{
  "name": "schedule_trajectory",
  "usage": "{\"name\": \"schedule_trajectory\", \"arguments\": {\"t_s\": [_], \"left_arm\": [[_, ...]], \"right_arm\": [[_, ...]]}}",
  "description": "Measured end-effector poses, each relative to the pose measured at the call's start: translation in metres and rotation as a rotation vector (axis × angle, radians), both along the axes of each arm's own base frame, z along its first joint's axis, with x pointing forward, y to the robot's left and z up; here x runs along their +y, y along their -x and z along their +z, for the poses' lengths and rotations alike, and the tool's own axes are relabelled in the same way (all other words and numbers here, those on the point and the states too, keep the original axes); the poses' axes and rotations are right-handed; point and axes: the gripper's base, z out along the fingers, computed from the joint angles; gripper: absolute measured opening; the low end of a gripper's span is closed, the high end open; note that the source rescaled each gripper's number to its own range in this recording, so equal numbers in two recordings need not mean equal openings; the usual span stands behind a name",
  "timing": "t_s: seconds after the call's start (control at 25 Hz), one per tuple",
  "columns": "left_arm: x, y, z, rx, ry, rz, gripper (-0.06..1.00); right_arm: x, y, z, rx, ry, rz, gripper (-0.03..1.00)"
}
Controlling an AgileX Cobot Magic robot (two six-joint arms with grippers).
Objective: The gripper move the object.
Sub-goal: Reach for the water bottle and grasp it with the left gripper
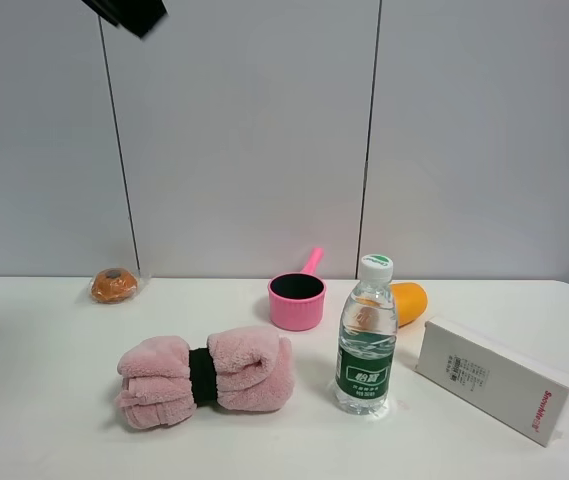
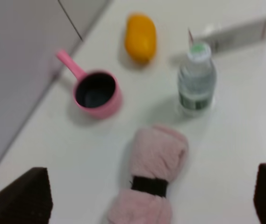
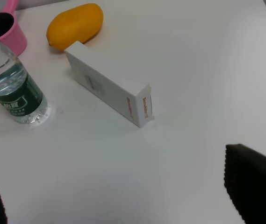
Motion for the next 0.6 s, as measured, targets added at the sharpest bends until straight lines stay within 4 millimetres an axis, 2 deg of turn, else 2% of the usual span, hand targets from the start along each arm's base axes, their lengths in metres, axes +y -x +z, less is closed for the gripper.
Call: {"name": "schedule_trajectory", "arguments": {"t_s": [0.2,0.32,0.4,0.6], "left_arm": [[-0.061,-0.011,-0.053,0.128,-0.110,-0.130,0.75],[-0.085,-0.009,-0.076,0.177,-0.153,-0.186,0.75],[-0.092,-0.008,-0.083,0.191,-0.165,-0.203,0.75],[-0.094,-0.010,-0.084,0.160,-0.147,-0.193,0.75]], "right_arm": [[0.000,0.000,0.000,0.000,0.000,0.000,1.00],[0.000,0.000,0.000,0.000,0.000,0.000,1.00],[0.000,0.000,0.000,0.000,0.000,0.000,1.00],[0.000,0.000,0.000,0.000,0.000,0.000,1.00]]}}
